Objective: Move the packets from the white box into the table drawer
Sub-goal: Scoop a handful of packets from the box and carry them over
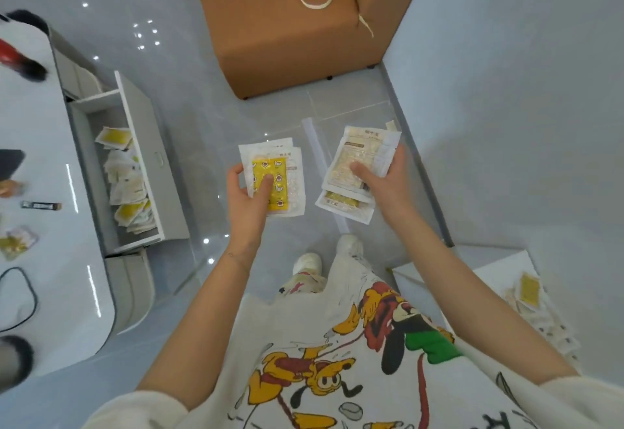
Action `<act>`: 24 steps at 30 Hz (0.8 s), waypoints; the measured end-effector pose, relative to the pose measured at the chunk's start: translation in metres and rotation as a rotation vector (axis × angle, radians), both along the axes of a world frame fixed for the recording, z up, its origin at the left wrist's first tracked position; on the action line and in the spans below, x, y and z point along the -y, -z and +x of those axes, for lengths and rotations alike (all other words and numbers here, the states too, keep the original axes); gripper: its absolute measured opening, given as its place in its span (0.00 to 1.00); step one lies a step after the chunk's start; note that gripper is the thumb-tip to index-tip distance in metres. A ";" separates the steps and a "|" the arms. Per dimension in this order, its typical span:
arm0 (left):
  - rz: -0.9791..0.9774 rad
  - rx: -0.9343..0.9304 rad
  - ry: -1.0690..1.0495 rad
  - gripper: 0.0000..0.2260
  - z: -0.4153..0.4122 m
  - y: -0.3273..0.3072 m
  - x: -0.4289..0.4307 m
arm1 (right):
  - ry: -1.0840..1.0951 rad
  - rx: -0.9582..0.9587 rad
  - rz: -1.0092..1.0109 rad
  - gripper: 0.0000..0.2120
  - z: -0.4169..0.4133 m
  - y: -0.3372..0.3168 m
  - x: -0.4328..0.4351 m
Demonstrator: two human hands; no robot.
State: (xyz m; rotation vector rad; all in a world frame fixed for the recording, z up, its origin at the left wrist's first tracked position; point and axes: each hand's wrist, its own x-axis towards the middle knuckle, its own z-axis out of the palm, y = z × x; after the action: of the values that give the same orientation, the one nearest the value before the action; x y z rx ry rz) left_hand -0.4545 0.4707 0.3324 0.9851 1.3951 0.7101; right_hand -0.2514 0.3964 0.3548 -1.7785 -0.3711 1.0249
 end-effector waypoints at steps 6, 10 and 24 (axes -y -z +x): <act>0.022 -0.032 -0.165 0.17 -0.027 0.004 -0.037 | -0.215 0.027 -0.004 0.25 -0.022 0.010 -0.062; 0.032 -0.074 -0.270 0.18 -0.038 0.006 -0.066 | -0.343 0.016 0.011 0.26 -0.029 0.015 -0.111; 0.016 -0.105 -0.715 0.20 -0.076 0.002 -0.119 | -0.737 -0.044 0.030 0.26 -0.067 0.015 -0.285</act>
State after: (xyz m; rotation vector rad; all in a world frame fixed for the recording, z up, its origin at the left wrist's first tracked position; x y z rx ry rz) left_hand -0.5302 0.5896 0.3300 0.5202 1.8548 1.2024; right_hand -0.3186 0.6818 0.3402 -1.6079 -1.0567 1.5449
